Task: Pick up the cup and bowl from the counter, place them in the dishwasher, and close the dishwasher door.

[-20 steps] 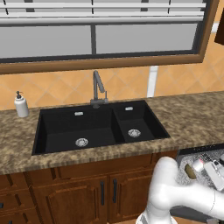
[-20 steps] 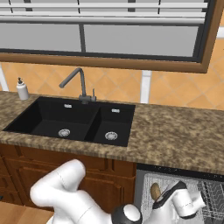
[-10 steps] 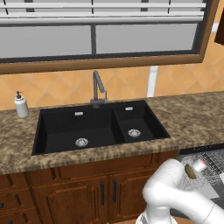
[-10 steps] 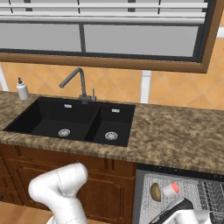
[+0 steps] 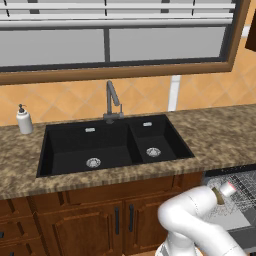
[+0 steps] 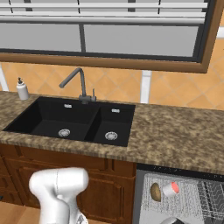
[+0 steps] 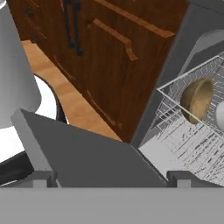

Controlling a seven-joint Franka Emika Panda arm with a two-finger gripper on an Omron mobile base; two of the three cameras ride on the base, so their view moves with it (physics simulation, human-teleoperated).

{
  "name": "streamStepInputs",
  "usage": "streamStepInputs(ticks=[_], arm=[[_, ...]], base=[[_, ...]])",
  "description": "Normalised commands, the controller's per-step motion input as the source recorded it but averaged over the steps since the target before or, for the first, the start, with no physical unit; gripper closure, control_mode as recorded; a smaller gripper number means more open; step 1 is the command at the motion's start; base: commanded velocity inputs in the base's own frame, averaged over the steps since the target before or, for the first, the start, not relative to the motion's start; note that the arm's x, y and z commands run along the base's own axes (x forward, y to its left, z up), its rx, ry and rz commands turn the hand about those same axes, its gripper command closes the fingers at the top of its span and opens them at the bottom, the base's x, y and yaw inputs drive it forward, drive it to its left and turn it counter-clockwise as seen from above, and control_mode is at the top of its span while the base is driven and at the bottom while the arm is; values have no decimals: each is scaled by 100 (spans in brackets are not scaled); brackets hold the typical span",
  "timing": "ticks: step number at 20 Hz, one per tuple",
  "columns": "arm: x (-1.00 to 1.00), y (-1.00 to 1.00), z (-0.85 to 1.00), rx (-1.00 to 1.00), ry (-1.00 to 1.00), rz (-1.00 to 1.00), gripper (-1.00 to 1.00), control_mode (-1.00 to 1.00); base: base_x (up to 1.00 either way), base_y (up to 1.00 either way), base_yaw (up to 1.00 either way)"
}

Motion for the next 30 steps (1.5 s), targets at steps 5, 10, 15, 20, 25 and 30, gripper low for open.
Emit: streamStepInputs(ticks=[5, 10, 15, 20, 25, 30], arm=[[-63, -13, 53, -4, 29, -39, -100, -100], [-98, 2, 18, 2, -5, -12, -100, -100], [-98, -1, 19, -1, -3, -30, -100, -100], [-85, 0, 20, -7, 8, -28, -100, -100], [-85, 0, -31, 8, -13, -12, -100, -100], [-43, -5, -63, 12, -32, 0, -100, -100]], base=[[0, 0, 0], [0, 0, 0], [0, 0, 0], [0, 0, 0], [0, 0, 0], [0, 0, 0]])
